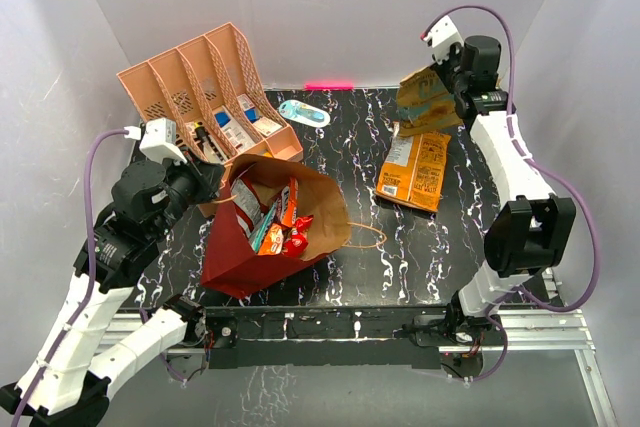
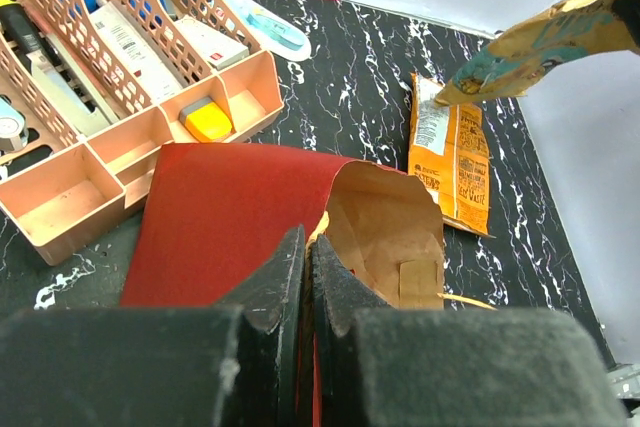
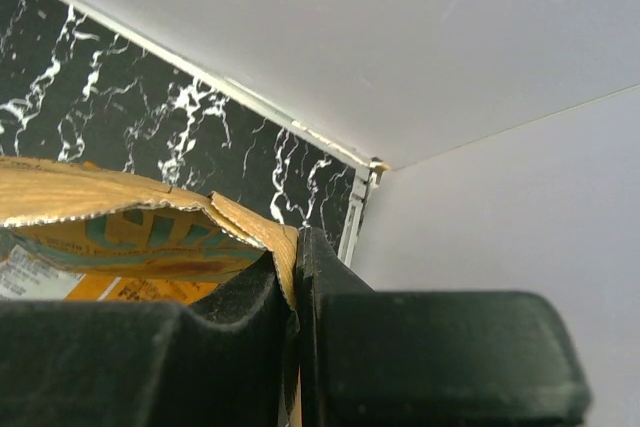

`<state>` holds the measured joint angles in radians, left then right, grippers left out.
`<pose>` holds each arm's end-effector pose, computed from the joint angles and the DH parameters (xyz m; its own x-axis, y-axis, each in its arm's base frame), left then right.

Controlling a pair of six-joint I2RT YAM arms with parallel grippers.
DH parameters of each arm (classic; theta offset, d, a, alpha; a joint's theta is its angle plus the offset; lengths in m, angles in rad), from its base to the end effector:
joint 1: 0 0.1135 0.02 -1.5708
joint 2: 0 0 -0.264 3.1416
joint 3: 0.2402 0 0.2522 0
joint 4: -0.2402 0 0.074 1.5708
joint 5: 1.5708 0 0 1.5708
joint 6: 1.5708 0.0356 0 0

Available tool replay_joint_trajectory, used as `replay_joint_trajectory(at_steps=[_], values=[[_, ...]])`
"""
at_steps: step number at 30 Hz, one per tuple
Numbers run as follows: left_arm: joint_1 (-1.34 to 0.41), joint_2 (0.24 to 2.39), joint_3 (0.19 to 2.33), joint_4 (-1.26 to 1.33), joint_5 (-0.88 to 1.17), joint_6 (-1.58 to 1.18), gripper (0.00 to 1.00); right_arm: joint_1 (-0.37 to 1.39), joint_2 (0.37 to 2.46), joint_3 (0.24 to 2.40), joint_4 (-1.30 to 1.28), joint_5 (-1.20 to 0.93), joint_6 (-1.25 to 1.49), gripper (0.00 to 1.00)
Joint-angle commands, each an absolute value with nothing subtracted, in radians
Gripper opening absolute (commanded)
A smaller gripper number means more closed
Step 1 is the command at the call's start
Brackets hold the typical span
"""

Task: Take the snacks out of the paper bag
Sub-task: Place the snack at the center of the board.

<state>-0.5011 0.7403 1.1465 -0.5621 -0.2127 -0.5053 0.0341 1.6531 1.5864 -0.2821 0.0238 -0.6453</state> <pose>0.1210 -0.0577 0.4266 -0.2579 -0.3982 -0.8803 0.1849 0.8739 -0.4495 0.3929 0.0126 0.3827 -0.2658 -0.6107 -0.7459 -0.2148 0.7918 -0.5717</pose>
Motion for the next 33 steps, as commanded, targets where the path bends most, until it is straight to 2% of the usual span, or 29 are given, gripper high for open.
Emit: replay_joint_trajectory(at_steps=[1,13,21,25,33], values=[[-0.502,0.724,1.154,-0.566,-0.196,-0.500,0.00,0.006,1.679,1.717,-0.204,0.000,-0.620,0.08],[-0.501,0.715,1.166,-0.585,-0.209,-0.499,0.00,0.004,1.864,1.922,-0.299,-0.026,-0.511,0.08],[-0.502,0.700,1.163,-0.587,-0.228,-0.499,0.00,0.027,1.949,2.058,-0.370,0.032,-0.525,0.08],[-0.502,0.699,1.164,-0.589,-0.228,-0.492,0.00,0.036,1.890,1.967,-0.382,0.046,-0.519,0.08],[-0.502,0.701,1.167,-0.597,-0.212,-0.492,0.00,0.087,1.607,1.540,-0.280,0.091,-0.500,0.08]])
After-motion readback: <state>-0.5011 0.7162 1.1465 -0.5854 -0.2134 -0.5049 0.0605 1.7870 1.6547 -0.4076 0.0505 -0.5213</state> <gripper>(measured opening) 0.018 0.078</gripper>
